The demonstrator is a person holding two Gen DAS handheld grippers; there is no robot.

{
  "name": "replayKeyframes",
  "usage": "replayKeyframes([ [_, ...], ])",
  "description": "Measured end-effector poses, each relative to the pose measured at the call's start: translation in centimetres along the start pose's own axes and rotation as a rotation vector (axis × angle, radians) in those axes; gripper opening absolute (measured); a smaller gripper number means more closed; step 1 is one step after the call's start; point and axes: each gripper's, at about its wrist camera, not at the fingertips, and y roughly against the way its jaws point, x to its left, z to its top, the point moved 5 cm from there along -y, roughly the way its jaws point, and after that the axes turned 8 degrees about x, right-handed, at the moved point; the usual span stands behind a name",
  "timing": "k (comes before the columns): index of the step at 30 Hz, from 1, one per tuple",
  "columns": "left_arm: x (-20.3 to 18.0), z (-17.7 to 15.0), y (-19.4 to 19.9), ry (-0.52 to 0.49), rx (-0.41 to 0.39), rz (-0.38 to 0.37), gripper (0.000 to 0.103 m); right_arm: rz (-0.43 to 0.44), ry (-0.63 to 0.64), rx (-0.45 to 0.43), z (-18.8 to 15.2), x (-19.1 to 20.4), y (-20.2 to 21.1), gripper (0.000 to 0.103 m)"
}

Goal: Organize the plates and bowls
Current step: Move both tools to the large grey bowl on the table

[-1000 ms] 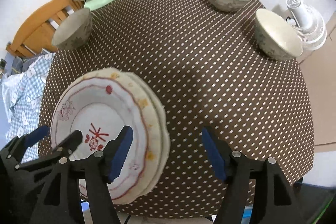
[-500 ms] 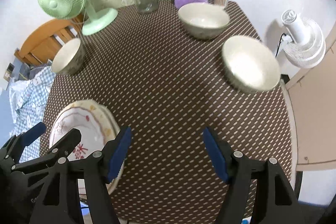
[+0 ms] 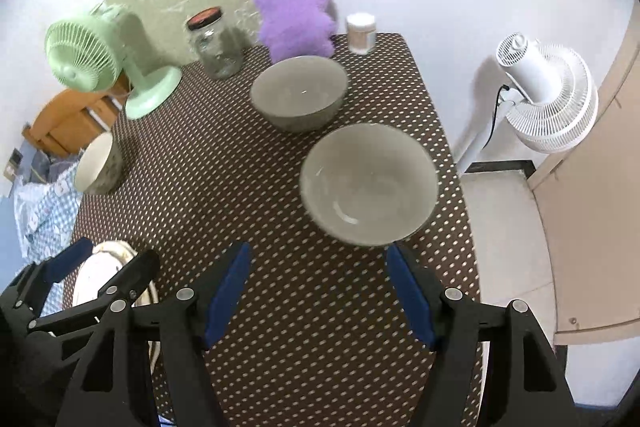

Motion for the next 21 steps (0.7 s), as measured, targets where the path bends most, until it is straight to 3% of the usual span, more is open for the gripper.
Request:
replayKeyframes([
  [15, -6.7, 4.4, -5.5, -0.051, 0.023, -0.05, 0.078, -0.034, -0.071, -0.025, 4.5, -7.9, -3.9, 0.073],
  [18, -7.7, 5.1, -6.6, -0.071, 0.018, -0.027, 0.078, -0.065, -0.073, -0.017, 5.2, -8.9, -5.1, 0.073],
  [21, -8.7, 5.6, -8.0, -0.084, 0.033, -0.011, 0.07, -0.068, -0.065, -0.024, 5.8, -9.5, -6.2, 0.073],
])
